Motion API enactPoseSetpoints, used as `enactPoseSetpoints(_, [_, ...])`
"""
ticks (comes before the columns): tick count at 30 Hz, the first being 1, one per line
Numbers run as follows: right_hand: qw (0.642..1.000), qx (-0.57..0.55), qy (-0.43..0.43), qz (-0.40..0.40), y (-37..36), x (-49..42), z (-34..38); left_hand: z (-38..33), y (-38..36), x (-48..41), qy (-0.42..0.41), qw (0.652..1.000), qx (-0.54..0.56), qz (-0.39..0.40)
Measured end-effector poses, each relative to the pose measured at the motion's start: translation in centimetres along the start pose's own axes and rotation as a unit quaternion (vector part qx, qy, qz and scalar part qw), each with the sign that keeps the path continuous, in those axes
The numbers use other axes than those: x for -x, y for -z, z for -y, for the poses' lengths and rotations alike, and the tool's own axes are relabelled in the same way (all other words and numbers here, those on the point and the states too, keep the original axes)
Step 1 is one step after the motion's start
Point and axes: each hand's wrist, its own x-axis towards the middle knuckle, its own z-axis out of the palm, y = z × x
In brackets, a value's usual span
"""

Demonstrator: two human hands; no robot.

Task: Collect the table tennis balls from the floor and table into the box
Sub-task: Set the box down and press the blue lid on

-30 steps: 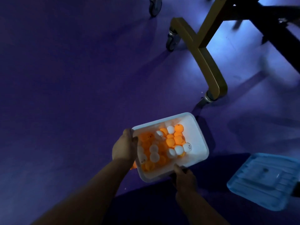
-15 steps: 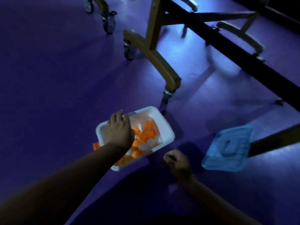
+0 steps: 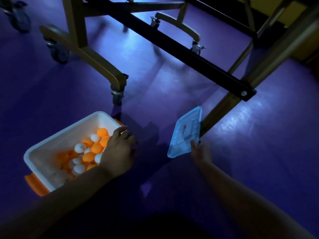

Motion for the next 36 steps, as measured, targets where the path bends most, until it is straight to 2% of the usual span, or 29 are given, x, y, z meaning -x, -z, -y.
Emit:
enactPoseSetpoints(6, [0.998,-0.063,-0.022,-0.014,-1.7,0.0,0.4,2.2,0.9,1.3,0.069,0.996,0.002,0.06])
enactPoseSetpoints(10, [0.992,-0.127,0.003,-0.024,-2.1,2.6,1.4,2.9,1.7,1.8,0.115,0.991,0.012,0.062])
enactPoseSetpoints(16, [0.97,-0.233,0.074,-0.01,-2.9,7.6,3.1,3.6,3.3,1.4,0.177,0.983,0.03,0.02])
enactPoseSetpoints(20, [0.959,-0.227,0.168,0.028,-3.7,9.5,4.3,5.2,5.5,0.4,0.236,0.965,0.095,-0.061])
enactPoseSetpoints(22, [0.961,-0.145,0.237,0.01,-4.2,9.8,4.9,6.2,7.2,-0.1,0.32,0.922,0.194,-0.099])
enactPoseSetpoints(23, [0.957,-0.108,0.268,-0.002,-4.6,9.9,5.1,6.7,8.1,-0.3,0.36,0.886,0.267,-0.118])
enactPoseSetpoints(26, [0.924,-0.053,0.38,-0.012,-5.7,9.9,5.8,7.9,11.0,-0.6,0.435,0.729,0.5,-0.172])
enactPoseSetpoints(27, [0.908,-0.047,0.417,-0.005,-6.2,9.8,6.0,8.3,11.8,-0.4,0.446,0.686,0.547,-0.176])
enactPoseSetpoints(28, [0.896,-0.044,0.442,0.007,-6.7,9.6,6.0,8.9,12.6,0.1,0.452,0.663,0.571,-0.174])
enactPoseSetpoints(29, [0.888,-0.037,0.457,0.018,-7.2,9.4,5.9,9.2,13.1,0.6,0.457,0.658,0.574,-0.168])
enactPoseSetpoints(34, [0.873,-0.039,0.481,0.069,-9.6,8.0,6.5,11.1,13.1,4.8,0.474,0.732,0.455,-0.179])
enactPoseSetpoints(36, [0.865,-0.04,0.491,0.092,-10.4,7.4,7.1,11.4,12.2,6.8,0.494,0.74,0.412,-0.196])
